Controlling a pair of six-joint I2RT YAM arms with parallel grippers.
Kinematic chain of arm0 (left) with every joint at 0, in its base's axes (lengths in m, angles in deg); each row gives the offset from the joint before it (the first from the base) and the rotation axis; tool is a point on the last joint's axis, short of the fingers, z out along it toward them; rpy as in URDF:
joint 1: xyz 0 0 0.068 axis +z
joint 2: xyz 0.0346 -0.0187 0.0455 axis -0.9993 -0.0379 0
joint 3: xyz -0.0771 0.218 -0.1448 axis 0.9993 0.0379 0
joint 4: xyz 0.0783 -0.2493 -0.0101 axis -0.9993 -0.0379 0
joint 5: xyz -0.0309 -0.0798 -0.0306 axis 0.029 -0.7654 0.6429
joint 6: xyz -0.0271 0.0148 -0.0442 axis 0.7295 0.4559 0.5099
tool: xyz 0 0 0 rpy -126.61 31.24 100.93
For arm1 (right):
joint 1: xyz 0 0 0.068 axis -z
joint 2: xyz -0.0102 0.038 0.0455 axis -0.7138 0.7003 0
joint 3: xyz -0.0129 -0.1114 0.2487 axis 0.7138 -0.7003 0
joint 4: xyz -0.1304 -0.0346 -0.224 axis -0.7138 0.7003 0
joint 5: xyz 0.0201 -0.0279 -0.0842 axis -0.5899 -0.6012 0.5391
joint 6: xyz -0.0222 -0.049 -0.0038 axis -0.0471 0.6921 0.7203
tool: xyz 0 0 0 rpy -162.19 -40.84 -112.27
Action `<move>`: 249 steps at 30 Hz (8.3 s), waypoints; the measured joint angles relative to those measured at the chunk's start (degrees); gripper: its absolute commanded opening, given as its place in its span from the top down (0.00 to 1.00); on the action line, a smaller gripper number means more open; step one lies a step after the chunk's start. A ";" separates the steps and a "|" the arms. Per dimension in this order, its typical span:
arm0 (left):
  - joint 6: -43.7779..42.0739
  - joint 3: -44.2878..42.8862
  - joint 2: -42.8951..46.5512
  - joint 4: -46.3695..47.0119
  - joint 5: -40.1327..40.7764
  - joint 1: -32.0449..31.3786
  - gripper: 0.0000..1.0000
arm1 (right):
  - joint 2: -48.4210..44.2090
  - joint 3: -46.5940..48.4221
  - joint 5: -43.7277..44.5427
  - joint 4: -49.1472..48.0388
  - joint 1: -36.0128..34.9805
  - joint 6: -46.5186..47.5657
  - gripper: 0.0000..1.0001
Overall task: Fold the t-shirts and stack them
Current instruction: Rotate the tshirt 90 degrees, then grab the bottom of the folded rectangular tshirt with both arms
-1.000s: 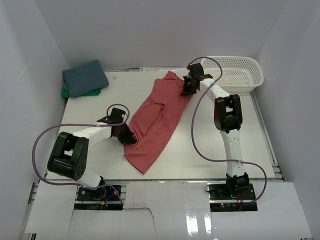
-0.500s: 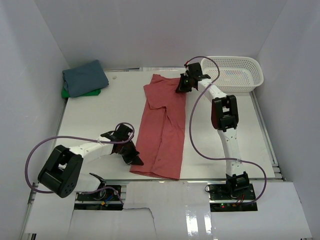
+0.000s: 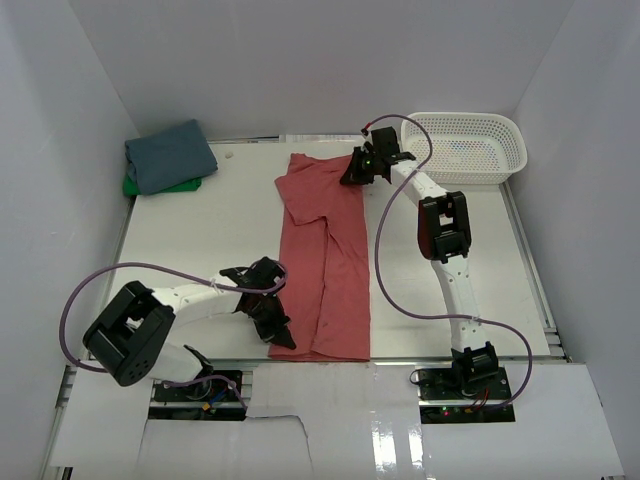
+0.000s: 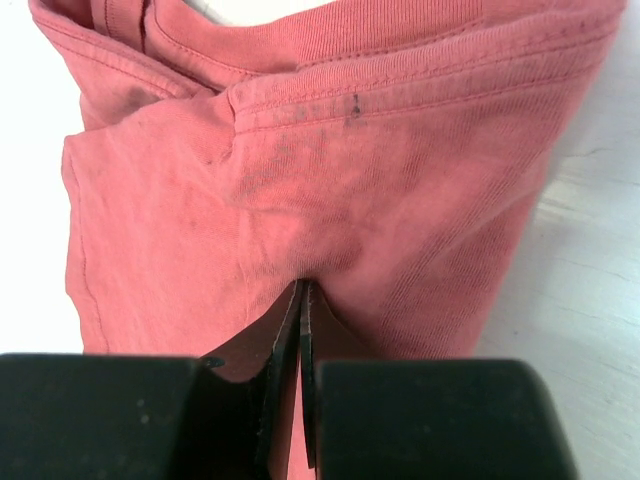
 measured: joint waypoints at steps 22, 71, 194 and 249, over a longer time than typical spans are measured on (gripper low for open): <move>-3.74 -27.12 5.86 -19.69 15.65 -2.51 0.87 | -7.89 -6.51 -8.44 -5.81 1.75 -4.42 0.50; -36.48 -75.21 -53.37 2.73 -0.11 21.31 0.81 | -23.67 -46.36 -14.78 -16.48 2.84 -1.62 0.92; -13.29 6.91 5.55 17.16 -5.16 17.55 0.49 | -72.59 -108.13 -14.19 -18.25 -9.73 -7.89 0.92; -13.66 7.65 10.29 9.31 -8.59 14.27 1.00 | -83.19 -103.82 -8.83 0.72 -14.43 -3.87 0.92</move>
